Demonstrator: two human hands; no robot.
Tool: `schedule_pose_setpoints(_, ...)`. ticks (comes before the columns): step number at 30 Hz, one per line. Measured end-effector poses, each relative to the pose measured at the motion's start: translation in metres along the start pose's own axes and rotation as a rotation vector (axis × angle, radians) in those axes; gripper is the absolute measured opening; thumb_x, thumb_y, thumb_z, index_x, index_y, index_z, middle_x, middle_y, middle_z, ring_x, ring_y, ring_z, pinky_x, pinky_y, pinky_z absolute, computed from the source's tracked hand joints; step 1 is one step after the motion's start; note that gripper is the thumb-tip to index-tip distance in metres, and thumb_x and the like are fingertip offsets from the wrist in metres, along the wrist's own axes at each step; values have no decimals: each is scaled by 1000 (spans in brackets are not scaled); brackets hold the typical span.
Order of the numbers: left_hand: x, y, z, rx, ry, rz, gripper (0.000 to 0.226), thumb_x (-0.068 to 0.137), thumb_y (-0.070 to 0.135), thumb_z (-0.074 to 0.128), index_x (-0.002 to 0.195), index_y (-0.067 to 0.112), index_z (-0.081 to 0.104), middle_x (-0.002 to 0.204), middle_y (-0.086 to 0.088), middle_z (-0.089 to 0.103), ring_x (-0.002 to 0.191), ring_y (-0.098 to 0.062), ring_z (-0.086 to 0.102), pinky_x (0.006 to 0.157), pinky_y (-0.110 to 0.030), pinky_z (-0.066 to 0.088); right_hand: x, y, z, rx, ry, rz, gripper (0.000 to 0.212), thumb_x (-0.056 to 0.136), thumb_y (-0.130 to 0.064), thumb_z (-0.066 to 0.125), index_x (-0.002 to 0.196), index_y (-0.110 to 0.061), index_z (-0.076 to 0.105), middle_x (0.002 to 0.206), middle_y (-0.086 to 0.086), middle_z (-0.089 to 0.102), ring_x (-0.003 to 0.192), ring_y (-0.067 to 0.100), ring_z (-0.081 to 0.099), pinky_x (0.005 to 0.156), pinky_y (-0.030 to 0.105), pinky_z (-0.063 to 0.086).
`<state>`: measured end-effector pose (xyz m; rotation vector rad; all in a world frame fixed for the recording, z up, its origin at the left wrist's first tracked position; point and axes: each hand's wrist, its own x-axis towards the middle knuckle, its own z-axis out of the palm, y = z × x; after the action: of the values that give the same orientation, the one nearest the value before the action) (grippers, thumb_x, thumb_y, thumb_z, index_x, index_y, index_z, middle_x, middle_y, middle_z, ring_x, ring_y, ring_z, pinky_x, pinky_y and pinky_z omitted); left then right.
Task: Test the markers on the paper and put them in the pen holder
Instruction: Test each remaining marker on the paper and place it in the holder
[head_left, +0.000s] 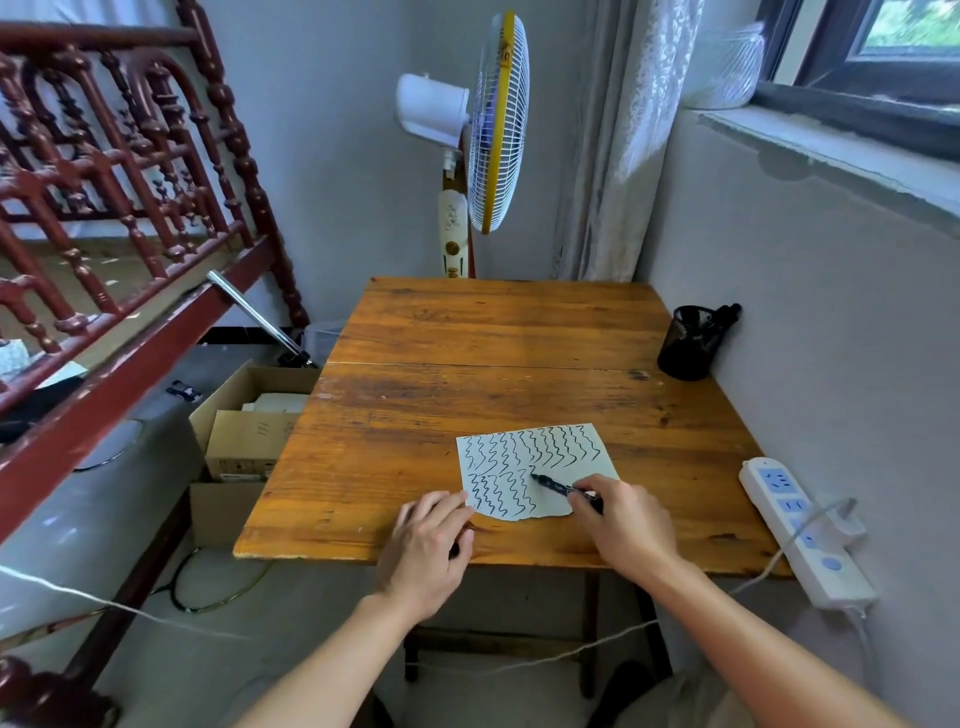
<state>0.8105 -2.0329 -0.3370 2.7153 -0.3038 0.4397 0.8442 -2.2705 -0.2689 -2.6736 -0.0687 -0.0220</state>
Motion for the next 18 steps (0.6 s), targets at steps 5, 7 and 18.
schedule_pose_setpoints(5, 0, 0, 0, 0, 6, -5, 38, 89, 37, 34, 112, 23, 61, 120, 6, 61, 114, -12, 49, 92, -36, 41, -11, 4, -3, -9, 9, -23, 32, 96, -44, 48, 120, -28, 65, 106, -4, 74, 88, 18, 66, 65, 32, 52)
schedule_pose_setpoints(7, 0, 1, -1, 3, 5, -5, 39, 89, 37, 33, 112, 23, 61, 120, 6, 61, 114, -12, 49, 93, -36, 41, -15, 5, -5, -24, 16, -33, 32, 96, -44, 48, 120, -29, 65, 104, -4, 74, 88, 19, 67, 66, 33, 51)
schedule_pose_setpoints(18, -1, 5, -5, 20, 2, -10, 42, 88, 40, 30, 112, 23, 60, 121, 5, 60, 115, -13, 49, 94, -37, 41, -31, 15, -12, -19, 24, -54, 29, 95, -43, 52, 114, -28, 68, 100, -6, 75, 78, 13, 66, 63, 31, 53)
